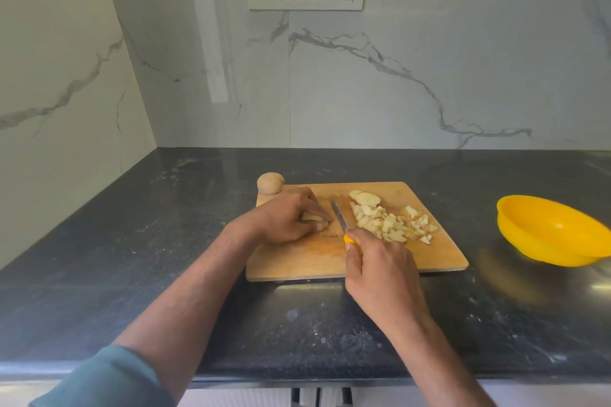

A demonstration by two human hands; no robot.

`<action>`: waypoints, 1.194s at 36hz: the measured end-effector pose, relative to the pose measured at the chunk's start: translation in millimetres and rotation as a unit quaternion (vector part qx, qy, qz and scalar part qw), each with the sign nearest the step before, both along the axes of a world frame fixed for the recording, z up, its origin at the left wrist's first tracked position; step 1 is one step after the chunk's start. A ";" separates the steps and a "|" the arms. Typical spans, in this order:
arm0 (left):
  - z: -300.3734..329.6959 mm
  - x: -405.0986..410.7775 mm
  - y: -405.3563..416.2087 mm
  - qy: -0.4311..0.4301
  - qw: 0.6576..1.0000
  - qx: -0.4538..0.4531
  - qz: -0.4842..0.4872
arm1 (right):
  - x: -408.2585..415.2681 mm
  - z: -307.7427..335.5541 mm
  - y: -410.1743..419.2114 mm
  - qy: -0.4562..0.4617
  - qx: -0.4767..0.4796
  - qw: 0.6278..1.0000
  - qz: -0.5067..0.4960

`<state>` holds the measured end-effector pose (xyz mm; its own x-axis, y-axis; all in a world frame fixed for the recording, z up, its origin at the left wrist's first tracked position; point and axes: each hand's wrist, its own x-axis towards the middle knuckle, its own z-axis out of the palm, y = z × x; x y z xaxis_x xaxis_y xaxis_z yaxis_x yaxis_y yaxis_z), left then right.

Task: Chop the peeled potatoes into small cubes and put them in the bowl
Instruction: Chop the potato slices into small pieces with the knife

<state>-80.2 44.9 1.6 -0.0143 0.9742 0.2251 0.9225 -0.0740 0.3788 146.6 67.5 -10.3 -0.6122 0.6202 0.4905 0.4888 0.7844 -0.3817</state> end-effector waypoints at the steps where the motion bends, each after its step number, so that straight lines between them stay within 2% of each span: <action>1: 0.2 0.4 -0.1 -0.001 1.000 0.003 0.009 | 0.1 0.0 -0.5 -0.002 0.001 1.000 0.001; 7: 2.5 1.6 -3.7 0.032 0.997 0.004 0.066 | 0.8 0.1 0.0 -0.018 -0.009 1.000 0.003; 13: 12.5 -10.8 -16.6 -0.029 0.995 -0.084 0.053 | 0.6 0.8 -0.9 -0.030 -0.017 0.999 0.007; 16: 14.8 -16.5 -20.0 -0.046 0.993 -0.098 0.046 | 1.0 0.8 -1.9 -0.039 -0.017 0.999 0.011; 33: 9.8 -20.0 -16.6 -0.051 0.995 -0.050 0.068 | -1.1 -0.2 -2.9 -0.047 -0.001 0.999 0.010; 43: 3.0 -1.1 -4.0 -0.073 0.985 -0.008 0.157 | -1.7 1.1 -4.8 -0.048 0.002 0.999 0.014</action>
<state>-81.3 40.9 4.6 -0.3467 0.9198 0.1837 0.8349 0.2134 0.5074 144.9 62.7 -9.2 -0.6738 0.6005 0.4307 0.5006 0.7996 -0.3317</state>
